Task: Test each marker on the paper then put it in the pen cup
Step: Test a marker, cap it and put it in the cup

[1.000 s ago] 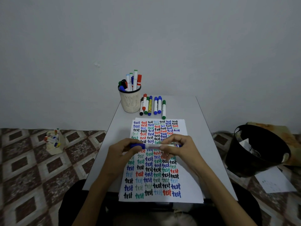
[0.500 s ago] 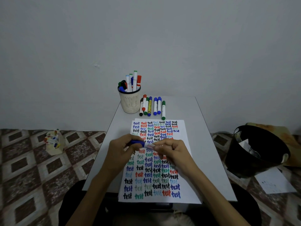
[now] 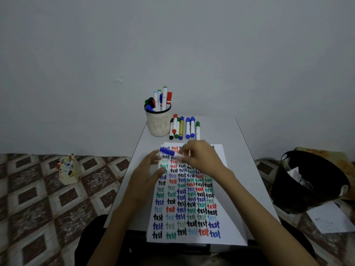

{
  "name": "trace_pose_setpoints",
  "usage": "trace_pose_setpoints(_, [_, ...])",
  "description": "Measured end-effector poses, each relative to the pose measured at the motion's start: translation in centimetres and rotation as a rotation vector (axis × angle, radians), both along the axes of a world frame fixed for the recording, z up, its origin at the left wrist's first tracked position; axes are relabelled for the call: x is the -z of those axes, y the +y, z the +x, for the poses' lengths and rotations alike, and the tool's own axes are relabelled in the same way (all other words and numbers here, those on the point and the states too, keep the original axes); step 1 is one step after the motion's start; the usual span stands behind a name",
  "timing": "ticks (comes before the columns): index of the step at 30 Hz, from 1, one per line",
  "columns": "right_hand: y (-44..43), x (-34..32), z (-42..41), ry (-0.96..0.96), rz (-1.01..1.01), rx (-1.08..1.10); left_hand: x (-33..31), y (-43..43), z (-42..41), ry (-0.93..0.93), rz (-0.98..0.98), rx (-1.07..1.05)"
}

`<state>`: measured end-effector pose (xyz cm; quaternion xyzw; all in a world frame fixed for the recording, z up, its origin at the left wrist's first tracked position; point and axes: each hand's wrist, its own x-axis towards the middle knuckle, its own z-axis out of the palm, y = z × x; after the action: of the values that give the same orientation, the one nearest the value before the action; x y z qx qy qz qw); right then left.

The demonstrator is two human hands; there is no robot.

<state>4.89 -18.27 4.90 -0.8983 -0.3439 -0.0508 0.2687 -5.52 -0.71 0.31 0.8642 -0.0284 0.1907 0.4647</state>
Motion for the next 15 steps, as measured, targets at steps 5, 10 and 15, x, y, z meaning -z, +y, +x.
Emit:
trace_pose_setpoints(5, [3.6, -2.4, 3.5, -0.002, 0.478, 0.119, 3.2, -0.2, 0.1, 0.198, 0.485, -0.067])
trace_pose_setpoints(10, [8.4, -6.6, 6.4, -0.061, 0.870, 0.187, 3.3, -0.3, 0.3, 0.260, 0.591, -0.086])
trace_pose_setpoints(15, [11.5, -7.5, 9.1, -0.064, 0.784, 0.246, 3.3, -0.2, 0.3, 0.262, 0.652, -0.095])
